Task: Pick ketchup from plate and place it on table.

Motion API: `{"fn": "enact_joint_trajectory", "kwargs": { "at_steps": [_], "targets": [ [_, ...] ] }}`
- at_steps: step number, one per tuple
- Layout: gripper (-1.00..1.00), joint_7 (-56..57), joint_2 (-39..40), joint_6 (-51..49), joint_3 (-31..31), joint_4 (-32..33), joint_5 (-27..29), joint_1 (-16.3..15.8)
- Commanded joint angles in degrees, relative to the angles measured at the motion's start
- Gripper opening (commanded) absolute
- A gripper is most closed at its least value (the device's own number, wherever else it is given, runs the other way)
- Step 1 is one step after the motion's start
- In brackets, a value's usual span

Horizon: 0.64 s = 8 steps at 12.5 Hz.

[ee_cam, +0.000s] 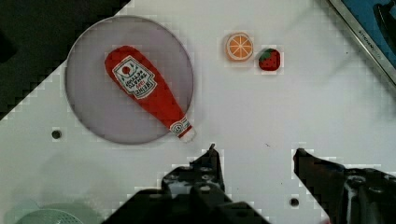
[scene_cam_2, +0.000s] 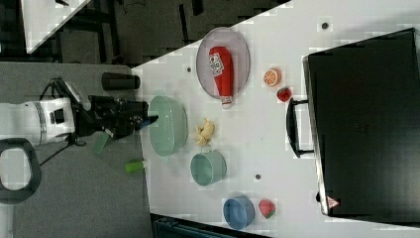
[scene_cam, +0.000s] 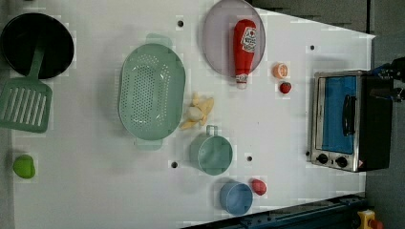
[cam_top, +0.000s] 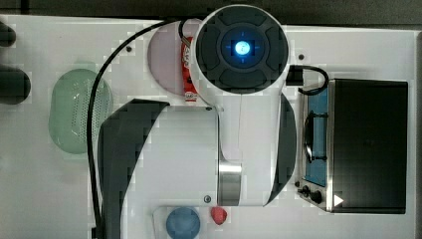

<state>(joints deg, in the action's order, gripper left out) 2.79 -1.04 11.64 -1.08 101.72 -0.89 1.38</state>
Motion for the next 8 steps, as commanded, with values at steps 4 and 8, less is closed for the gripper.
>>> {"fn": "enact_joint_trajectory", "kwargs": {
  "at_steps": [4,8],
  "targets": [
    [1.00,-2.75,-10.01,-11.13,-3.47,3.04,1.61,5.79],
    [1.00,-2.09,-4.84,-9.23,-5.60,3.05,1.61,5.02]
  ]
}}
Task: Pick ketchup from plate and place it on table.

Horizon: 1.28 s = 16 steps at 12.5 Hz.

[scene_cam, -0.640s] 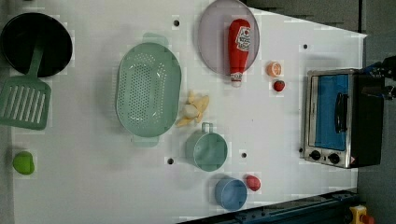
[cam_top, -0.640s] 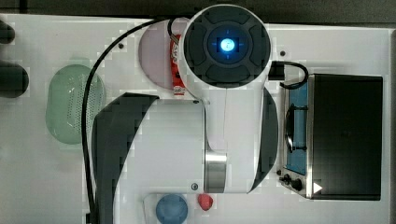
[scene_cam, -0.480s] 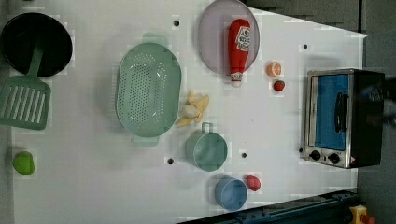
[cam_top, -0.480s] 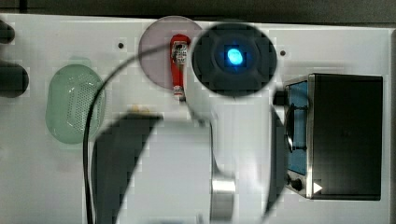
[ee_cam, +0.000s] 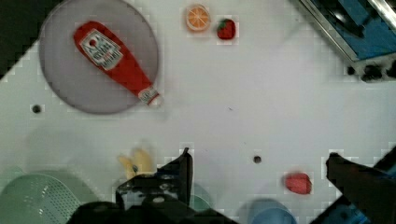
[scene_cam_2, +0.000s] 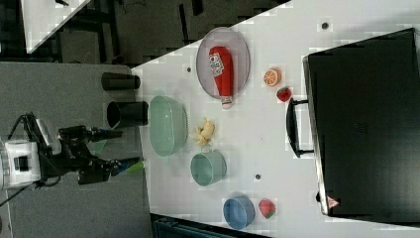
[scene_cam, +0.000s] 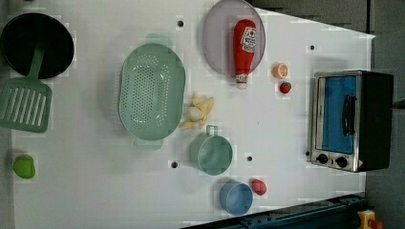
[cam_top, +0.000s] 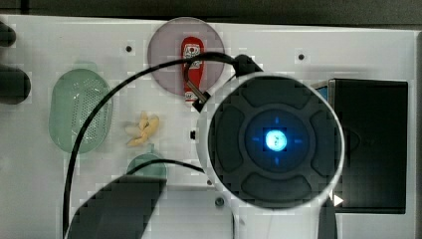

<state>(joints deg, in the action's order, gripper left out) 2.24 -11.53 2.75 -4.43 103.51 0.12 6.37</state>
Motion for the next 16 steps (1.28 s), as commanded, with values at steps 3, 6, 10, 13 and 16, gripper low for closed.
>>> {"fn": "enact_joint_trajectory", "kwargs": {
  "at_steps": [3,6,10,13,16],
  "targets": [
    [1.00,2.91,11.40,3.83,-3.96,1.25,0.60,-0.29],
    [1.00,9.63,17.96,10.26,-4.45,1.22,0.56,-0.99],
    [1.00,22.81,26.96,18.59,-4.83,1.06,0.29,-2.04],
    [1.00,27.29,33.58,26.86,-4.84,0.82,-1.88,-3.14],
    [1.00,27.51,40.00,35.76,-4.84,-1.28,-7.77,-4.50]
  ]
}}
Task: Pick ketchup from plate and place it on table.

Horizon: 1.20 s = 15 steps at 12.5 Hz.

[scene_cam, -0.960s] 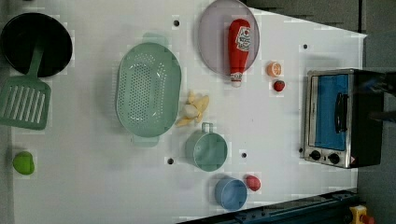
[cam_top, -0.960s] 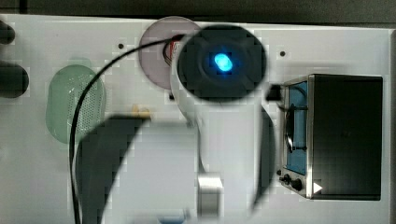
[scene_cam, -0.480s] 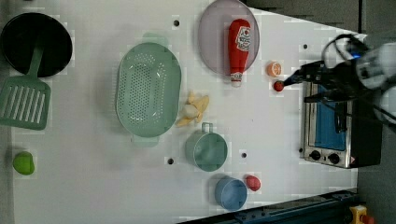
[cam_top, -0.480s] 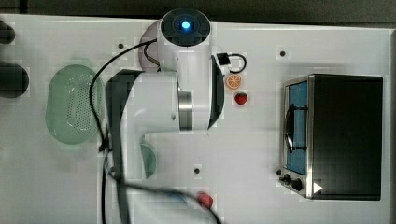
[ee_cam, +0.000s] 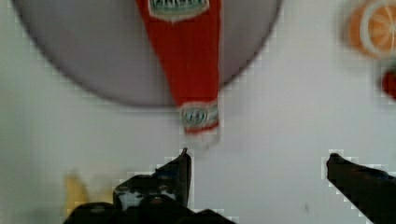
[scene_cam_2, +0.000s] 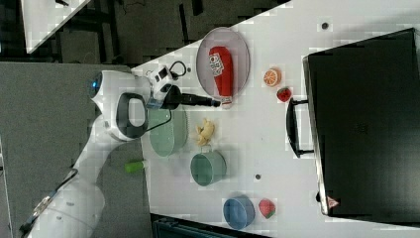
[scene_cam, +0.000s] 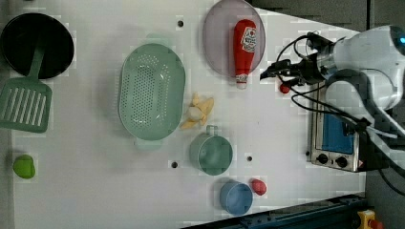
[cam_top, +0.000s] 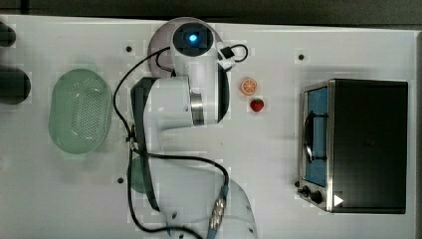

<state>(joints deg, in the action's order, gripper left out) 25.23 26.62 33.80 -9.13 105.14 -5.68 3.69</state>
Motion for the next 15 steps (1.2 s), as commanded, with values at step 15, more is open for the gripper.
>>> {"fn": "enact_joint_trajectory", "kwargs": {
  "at_steps": [15],
  "targets": [
    [0.68,4.72,19.20,25.61,0.98,-9.03,-7.89,-2.35]
  ]
}}
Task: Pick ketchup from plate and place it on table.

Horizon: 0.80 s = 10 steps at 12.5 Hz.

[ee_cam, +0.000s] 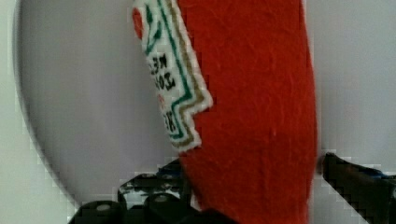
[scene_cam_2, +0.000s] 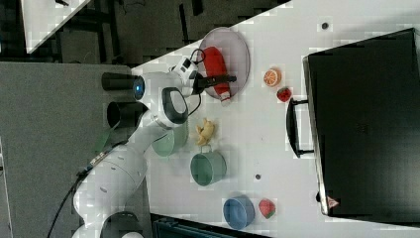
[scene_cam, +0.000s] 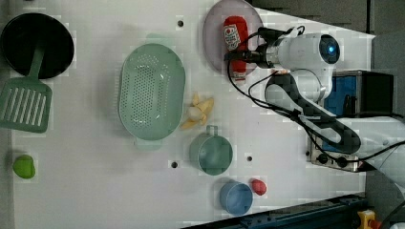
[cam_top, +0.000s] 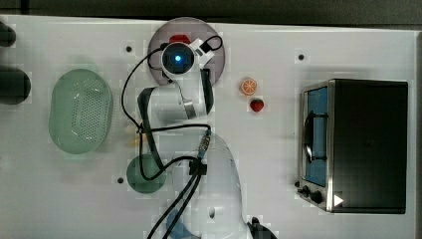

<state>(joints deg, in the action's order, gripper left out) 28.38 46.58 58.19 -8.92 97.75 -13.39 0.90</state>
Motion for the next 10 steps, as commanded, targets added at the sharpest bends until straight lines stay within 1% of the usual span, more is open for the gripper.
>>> {"fn": "enact_joint_trajectory", "kwargs": {
  "at_steps": [1,2,6,8,10],
  "targets": [
    [0.43,1.52,-0.78,2.22,0.60,-1.89,-0.17,0.43],
    [0.24,1.51,-0.80,2.25,0.63,-1.96,-0.17,0.45],
    [0.24,0.77,-1.72,2.78,0.52,-2.27,0.25,0.61],
    [0.24,0.50,-5.05,2.38,0.52,-2.22,0.88,1.30],
    [0.24,0.50,-9.82,-0.05,0.51,-2.04,0.88,2.23]
  ]
}}
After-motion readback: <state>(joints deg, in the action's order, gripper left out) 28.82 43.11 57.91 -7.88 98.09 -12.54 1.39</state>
